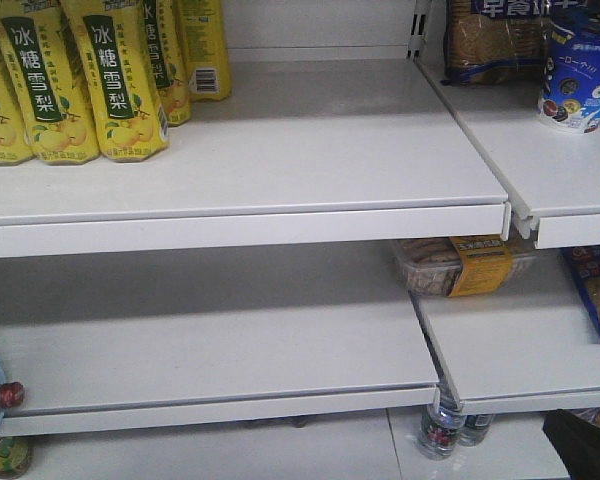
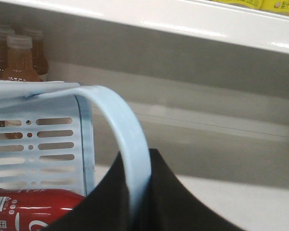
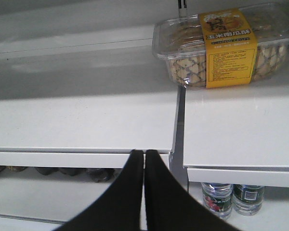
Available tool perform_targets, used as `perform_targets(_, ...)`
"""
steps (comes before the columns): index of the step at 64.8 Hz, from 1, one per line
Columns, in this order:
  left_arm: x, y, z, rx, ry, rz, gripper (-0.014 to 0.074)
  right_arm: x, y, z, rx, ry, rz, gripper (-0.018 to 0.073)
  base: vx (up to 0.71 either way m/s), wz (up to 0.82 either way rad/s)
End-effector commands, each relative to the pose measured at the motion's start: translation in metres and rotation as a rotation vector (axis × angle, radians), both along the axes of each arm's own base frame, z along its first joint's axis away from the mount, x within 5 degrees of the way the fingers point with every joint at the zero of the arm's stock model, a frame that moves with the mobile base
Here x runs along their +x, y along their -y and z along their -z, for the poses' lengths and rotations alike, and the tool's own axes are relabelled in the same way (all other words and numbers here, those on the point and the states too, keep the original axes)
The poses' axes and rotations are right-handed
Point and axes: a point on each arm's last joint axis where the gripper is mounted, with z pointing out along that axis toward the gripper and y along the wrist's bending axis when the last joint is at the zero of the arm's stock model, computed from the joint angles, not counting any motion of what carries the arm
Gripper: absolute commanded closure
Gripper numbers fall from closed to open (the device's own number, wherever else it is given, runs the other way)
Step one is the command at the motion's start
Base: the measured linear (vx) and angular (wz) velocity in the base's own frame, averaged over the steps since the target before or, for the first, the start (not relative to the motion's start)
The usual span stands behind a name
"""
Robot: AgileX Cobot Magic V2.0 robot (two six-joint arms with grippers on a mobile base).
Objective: Place coke in basket with both arms
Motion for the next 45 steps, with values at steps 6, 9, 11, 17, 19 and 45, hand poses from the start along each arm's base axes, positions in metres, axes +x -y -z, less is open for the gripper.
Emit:
perform_targets(6, -0.0007, 0.0007, -0.0095, 0.055, 0.144, 0.008, 0.0604, 0.0034, 0.0006, -0.0092, -0.002, 0.029, 0.012, 0.0564, 0.00, 0.00)
perform_targets(9, -0.0007, 0.0007, -0.0095, 0.055, 0.144, 0.008, 0.0604, 0.0034, 0.0006, -0.0092, -0.002, 0.029, 0.012, 0.0564, 0.00, 0.00)
perform_targets(11, -0.0007, 0.0007, -0.0095, 0.055, 0.144, 0.008, 0.0604, 0.0034, 0.0006, -0.0092, -0.002, 0.029, 0.012, 0.0564, 0.00, 0.00)
perform_targets(17, -0.0007, 0.0007, -0.0095, 0.055, 0.144, 0.008, 0.0604, 0.0034, 0.0006, -0.0092, -0.002, 0.029, 0.012, 0.0564, 0.00, 0.00)
perform_targets(19, -0.0007, 0.0007, -0.0095, 0.055, 0.144, 0.008, 0.0604, 0.0034, 0.0006, -0.0092, -0.002, 0.029, 0.012, 0.0564, 0.00, 0.00)
perform_targets(45, -0.0007, 0.0007, -0.0095, 0.055, 0.144, 0.008, 0.0604, 0.0033, 0.0007, -0.0092, -0.018, 0.034, 0.006, 0.0564, 0.00, 0.00)
